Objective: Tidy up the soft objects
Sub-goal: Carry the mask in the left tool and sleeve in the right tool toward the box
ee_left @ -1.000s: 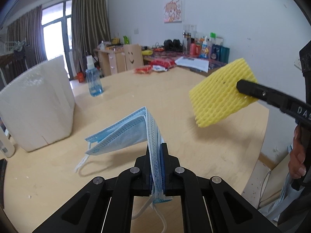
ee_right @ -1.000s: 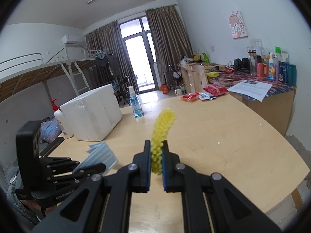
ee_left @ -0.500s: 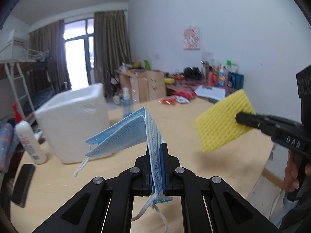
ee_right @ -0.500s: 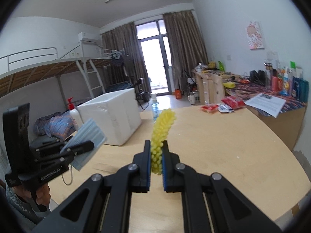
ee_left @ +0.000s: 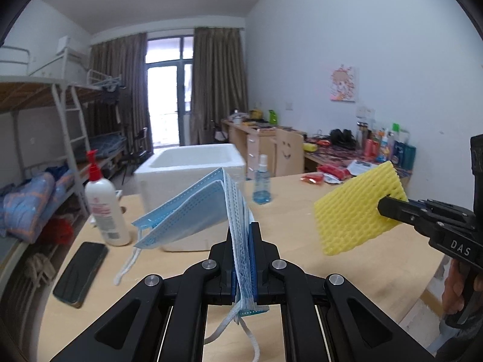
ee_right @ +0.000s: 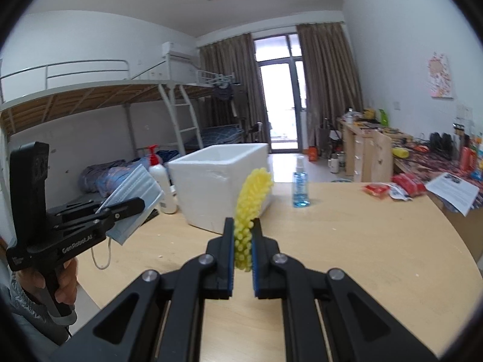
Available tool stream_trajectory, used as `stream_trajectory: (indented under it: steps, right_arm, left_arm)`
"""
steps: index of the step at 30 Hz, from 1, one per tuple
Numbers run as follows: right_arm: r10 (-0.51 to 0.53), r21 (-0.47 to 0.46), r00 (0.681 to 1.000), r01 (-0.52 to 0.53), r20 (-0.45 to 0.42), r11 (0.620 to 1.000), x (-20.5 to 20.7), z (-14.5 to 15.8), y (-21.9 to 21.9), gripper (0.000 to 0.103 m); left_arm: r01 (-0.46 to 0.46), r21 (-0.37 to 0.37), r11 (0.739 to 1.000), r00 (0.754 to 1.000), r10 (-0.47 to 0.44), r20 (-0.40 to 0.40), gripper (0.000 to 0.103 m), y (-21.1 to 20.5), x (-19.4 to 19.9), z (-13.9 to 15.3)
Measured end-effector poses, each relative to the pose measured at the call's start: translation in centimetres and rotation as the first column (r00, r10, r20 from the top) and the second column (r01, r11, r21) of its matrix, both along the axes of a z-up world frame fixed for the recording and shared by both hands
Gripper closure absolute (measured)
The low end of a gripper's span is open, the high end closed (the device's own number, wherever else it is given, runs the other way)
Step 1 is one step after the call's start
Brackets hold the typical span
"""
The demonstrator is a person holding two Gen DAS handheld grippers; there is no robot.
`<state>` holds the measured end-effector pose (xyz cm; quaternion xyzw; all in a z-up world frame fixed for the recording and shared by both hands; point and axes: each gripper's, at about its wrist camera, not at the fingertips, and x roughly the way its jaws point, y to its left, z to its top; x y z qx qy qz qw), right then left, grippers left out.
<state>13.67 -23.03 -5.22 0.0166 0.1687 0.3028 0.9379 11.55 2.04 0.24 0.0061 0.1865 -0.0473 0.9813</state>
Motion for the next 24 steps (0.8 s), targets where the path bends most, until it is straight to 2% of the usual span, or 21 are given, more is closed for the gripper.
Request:
stream_trajectory:
  steps: [11,24]
  right_arm:
    - [0.112,-0.022,0.994,-0.111,0.010,0.994,0.7,0.2,3.8,0.091]
    - [0.174,-0.022,0.984,-0.174,0.024,0.985,-0.3,0.2,5.8,0.091]
  left_arm:
    - [-0.109,-0.030,0.994,0.992,0.111,0.054,0.096,3.6,-2.1,1.1]
    - [-0.133,-0.035,0.991,0.989,0.135,0.064,0.096,3.7,-2.9,1.4]
